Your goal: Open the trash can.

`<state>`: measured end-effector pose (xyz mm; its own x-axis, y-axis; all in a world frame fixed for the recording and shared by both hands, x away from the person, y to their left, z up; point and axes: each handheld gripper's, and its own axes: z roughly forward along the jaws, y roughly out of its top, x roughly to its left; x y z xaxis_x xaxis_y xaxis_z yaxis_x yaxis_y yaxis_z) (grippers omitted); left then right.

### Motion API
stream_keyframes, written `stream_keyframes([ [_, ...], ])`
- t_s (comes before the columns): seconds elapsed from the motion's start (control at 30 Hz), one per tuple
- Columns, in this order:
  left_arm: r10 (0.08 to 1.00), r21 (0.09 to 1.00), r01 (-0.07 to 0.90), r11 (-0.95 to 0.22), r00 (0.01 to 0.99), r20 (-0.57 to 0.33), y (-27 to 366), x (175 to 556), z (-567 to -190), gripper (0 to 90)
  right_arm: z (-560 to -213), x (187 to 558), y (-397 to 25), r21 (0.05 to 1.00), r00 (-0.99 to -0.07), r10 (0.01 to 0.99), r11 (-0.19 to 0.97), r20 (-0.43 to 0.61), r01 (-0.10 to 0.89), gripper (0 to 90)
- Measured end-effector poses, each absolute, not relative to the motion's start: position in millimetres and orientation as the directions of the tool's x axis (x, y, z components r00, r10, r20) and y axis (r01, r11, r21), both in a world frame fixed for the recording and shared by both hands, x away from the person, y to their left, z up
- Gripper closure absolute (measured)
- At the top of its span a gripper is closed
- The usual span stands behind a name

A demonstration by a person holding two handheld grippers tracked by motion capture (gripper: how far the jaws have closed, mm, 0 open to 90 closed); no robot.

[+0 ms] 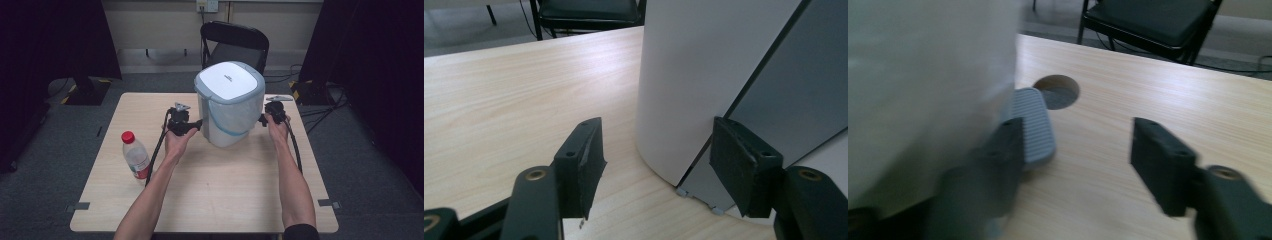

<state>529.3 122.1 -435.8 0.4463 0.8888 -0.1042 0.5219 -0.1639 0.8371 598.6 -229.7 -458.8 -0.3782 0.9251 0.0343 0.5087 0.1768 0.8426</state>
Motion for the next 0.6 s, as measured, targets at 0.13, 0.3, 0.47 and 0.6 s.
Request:
stream_keyframes([
  [0.13,0.888,0.842,0.516,-0.159,0.447,-0.106,123,529,-436,39.1,-462,597,-225,0.856,-0.459,0.888,0.221,0.022,0.468,72.2],
  [0.3,0.9,0.828,0.551,-0.102,0.406,-0.158,138,530,-438,59.4,-460,585,-222,0.859,-0.636,0.769,0.279,0.069,0.43,73.3],
  [0.47,0.903,0.816,0.568,-0.103,0.398,-0.164,138,526,-440,70.6,-463,570,-217,0.867,-0.672,0.735,0.272,0.093,0.418,77.4],
  [0.6,0.903,0.822,0.559,-0.112,0.402,-0.151,135,522,-441,76.3,-461,556,-220,0.881,-0.691,0.714,0.25,0.113,0.403,80.5],
])
